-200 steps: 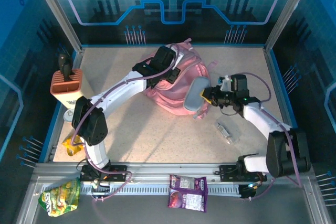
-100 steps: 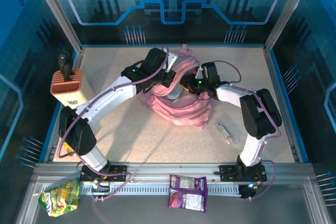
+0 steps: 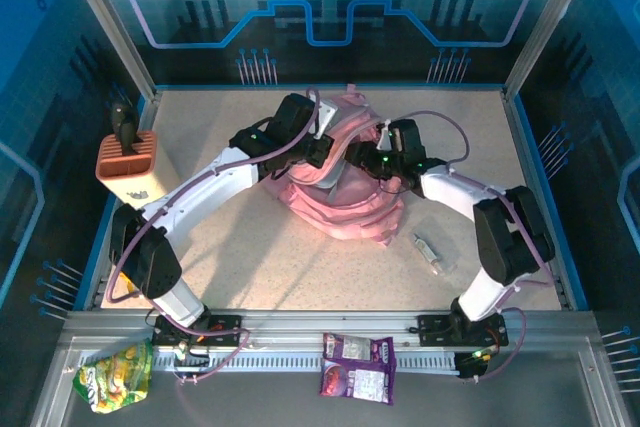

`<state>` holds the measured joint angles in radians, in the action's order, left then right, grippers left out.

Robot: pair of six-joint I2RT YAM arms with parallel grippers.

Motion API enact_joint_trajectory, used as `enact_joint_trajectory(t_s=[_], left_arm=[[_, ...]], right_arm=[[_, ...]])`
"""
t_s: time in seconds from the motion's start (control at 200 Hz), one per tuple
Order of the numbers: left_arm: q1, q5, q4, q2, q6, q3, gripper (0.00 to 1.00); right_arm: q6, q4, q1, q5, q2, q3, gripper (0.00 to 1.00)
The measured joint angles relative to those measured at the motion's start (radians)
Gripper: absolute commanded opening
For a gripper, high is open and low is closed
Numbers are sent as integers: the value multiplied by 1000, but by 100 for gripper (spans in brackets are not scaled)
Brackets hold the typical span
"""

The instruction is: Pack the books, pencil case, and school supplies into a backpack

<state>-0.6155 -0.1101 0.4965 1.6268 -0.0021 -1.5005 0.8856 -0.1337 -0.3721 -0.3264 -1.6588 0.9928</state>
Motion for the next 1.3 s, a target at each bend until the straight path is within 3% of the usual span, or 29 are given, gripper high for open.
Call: enact_joint_trajectory(t_s=[0.175,0.365,0.575,0.73,0.78,0.89,1.061,1.301], left_arm=[[-1,2,-12,-3,-4,18,0],[-3,8,-31,-5,-27,35,0],[-3,8,-52,-7,-52,53,0],[-4,19,-69,-13,-73,82,1],[-4,26,-78,-14,-85,93,6],[-6,49,-106,-16,-141,130,27],[-11,103,-189,-54,-273,267,53],[10,98,-248,-243,-482,511,66]], right_arm=[[-2,-24,-3,5,-52,-5,22],[8,-67,-27,1,-150,31,21],[-13,-85,-37,-3,-147,44,26],[-63,-50,-23,0,27,-85,34],[-84,-14,-11,5,112,-131,37],[-152,92,13,18,269,-163,44],[-238,230,29,29,425,-163,51],[-301,409,0,12,466,-162,59]])
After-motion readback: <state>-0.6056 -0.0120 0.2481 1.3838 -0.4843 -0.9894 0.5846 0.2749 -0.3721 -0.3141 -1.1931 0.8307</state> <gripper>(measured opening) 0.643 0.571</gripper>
